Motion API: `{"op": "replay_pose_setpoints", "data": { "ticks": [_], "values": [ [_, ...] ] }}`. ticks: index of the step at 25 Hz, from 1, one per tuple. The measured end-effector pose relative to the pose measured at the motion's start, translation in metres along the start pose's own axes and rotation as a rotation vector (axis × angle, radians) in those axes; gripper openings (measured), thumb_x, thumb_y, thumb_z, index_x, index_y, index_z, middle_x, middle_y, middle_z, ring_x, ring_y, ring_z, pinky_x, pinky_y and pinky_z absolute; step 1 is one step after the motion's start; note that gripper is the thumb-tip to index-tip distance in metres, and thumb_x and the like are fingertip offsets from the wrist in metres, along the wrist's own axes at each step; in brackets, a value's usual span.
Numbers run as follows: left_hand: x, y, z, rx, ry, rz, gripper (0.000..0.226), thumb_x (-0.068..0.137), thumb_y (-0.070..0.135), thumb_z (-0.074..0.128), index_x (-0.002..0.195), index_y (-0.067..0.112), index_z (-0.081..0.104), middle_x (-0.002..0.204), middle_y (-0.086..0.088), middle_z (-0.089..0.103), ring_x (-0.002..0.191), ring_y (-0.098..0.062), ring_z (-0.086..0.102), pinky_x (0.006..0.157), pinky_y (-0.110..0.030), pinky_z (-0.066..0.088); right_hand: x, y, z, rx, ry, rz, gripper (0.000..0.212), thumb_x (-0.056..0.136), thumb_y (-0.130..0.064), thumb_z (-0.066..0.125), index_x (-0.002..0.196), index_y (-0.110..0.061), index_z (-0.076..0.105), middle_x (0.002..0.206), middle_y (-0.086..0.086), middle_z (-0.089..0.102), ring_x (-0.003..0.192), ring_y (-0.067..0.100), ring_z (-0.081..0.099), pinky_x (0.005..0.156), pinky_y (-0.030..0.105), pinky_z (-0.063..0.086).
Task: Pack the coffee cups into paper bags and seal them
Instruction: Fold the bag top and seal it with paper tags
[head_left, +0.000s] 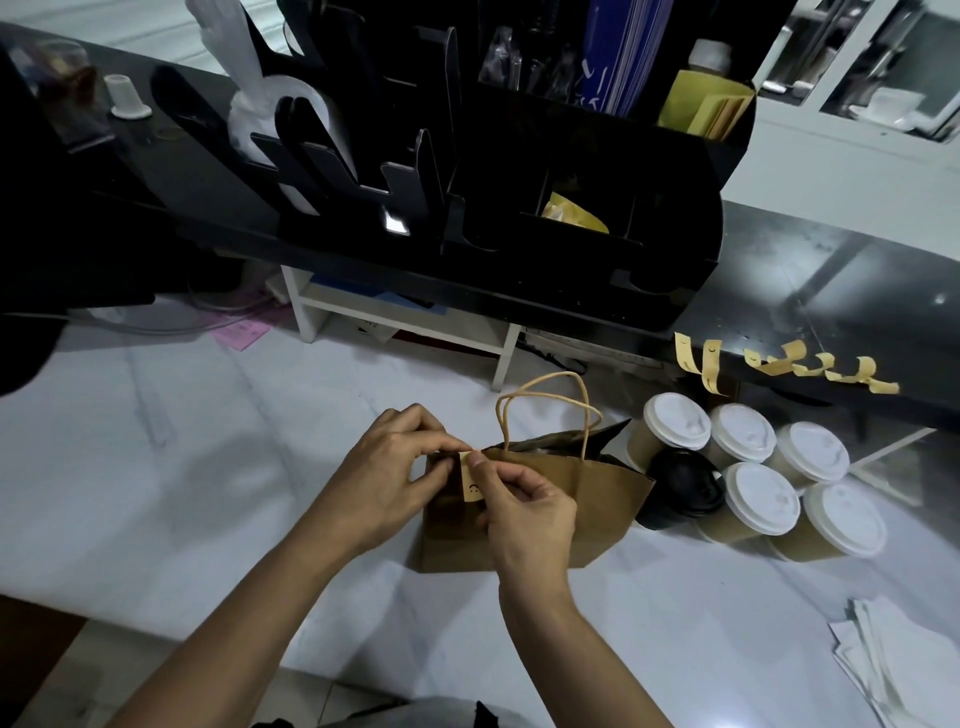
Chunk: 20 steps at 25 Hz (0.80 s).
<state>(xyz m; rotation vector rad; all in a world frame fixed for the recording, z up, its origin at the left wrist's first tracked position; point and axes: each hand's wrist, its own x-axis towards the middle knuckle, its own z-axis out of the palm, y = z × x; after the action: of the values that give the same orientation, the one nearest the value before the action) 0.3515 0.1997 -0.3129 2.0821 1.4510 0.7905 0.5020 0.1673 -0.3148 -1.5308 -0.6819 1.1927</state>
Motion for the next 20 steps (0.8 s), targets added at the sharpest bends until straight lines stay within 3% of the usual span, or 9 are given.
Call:
{"op": "replay_pose_setpoints", "data": {
  "ticks": [3, 8, 13, 20],
  "values": [
    [0.0, -0.001, 0.0, 0.003, -0.017, 0.013, 0.021, 0.096, 0.024, 0.064, 0.114, 0.029, 0.073, 0.112, 0.02, 0.059, 0.109, -0.003, 0.048, 0.09, -0.024, 0.046, 0.0, 0.001, -0.002, -0.039, -0.024, -0.034, 0.01, 0.084, -0.025, 0.083, 0.077, -0.018, 0.08, 0.07, 0.001, 0.076, 0.052, 0.005, 0.061, 0.049, 0.017, 0.047],
    [0.0, 0.002, 0.002, 0.016, -0.034, -0.012, 0.021, 0.096, 0.025, 0.063, 0.112, 0.031, 0.073, 0.104, 0.021, 0.066, 0.103, -0.004, 0.053, 0.089, -0.032, 0.048, -0.001, -0.001, -0.008, -0.148, -0.054, -0.055, 0.008, 0.083, -0.027, 0.084, 0.078, -0.023, 0.08, 0.071, -0.003, 0.076, 0.052, 0.007, 0.063, 0.051, 0.019, 0.048],
    [-0.001, 0.003, 0.0, 0.053, -0.042, 0.022, 0.019, 0.095, 0.024, 0.062, 0.109, 0.033, 0.072, 0.101, 0.021, 0.067, 0.097, -0.004, 0.053, 0.086, -0.033, 0.048, 0.003, -0.003, -0.012, -0.313, -0.036, -0.12, 0.015, 0.081, -0.041, 0.084, 0.074, -0.028, 0.08, 0.067, -0.013, 0.074, 0.063, 0.004, 0.07, 0.054, 0.016, 0.05],
    [0.0, 0.006, 0.0, 0.071, -0.06, 0.036, 0.014, 0.093, 0.033, 0.06, 0.105, 0.035, 0.067, 0.1, 0.022, 0.065, 0.096, -0.002, 0.052, 0.083, -0.028, 0.047, 0.006, 0.002, -0.017, -0.586, 0.007, -0.224, 0.03, 0.082, -0.049, 0.08, 0.062, -0.028, 0.073, 0.057, -0.018, 0.068, 0.057, 0.001, 0.066, 0.049, 0.018, 0.048]
  ]
}}
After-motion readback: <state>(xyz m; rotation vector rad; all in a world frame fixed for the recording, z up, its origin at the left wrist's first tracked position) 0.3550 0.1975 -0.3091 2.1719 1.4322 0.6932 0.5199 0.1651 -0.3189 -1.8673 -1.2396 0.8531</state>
